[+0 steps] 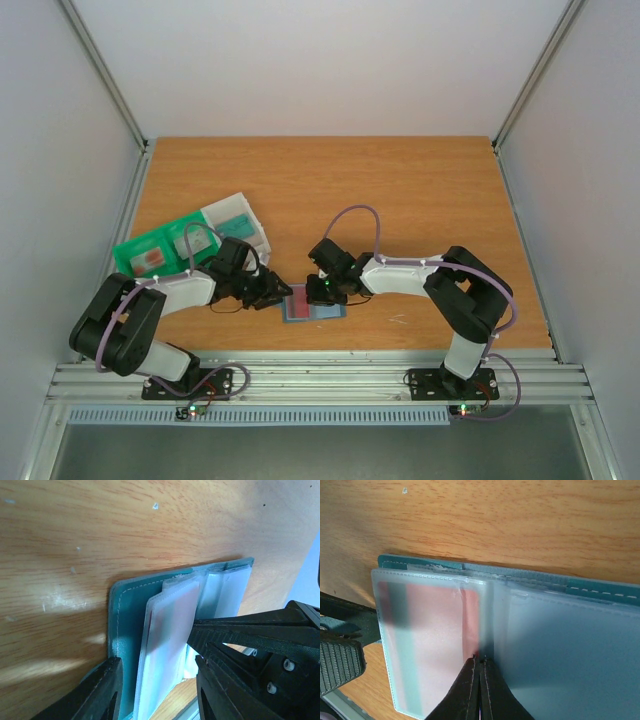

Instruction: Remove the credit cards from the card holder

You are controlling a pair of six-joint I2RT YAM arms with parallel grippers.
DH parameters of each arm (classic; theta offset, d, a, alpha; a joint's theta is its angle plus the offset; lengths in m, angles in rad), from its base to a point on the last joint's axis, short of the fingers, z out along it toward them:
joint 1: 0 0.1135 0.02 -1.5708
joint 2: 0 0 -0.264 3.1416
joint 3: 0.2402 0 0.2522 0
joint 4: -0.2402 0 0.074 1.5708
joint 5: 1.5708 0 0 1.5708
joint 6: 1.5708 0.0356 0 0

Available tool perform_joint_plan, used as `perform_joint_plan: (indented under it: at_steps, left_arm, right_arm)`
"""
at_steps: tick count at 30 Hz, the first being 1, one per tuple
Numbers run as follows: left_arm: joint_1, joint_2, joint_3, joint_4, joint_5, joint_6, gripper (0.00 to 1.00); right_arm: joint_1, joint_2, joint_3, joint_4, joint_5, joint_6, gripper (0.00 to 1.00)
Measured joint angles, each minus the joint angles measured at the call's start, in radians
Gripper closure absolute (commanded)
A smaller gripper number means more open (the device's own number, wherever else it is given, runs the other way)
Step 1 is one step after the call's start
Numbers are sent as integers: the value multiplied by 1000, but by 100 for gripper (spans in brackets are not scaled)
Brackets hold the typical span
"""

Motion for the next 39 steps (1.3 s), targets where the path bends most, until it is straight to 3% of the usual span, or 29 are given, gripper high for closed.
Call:
perform_joint_plan:
  at_steps: [24, 32, 39]
  left_arm:
    - [0, 33, 9, 78, 43, -40, 68]
    - [-1, -27, -5, 80, 46, -70, 84]
    - [-49, -34, -5, 84, 39, -83, 86]
  right_arm:
    - [0, 0, 0, 0, 0, 0, 99]
    - [0, 0, -10, 27, -9, 5, 95]
    - [0, -19, -53, 100, -20, 13, 92]
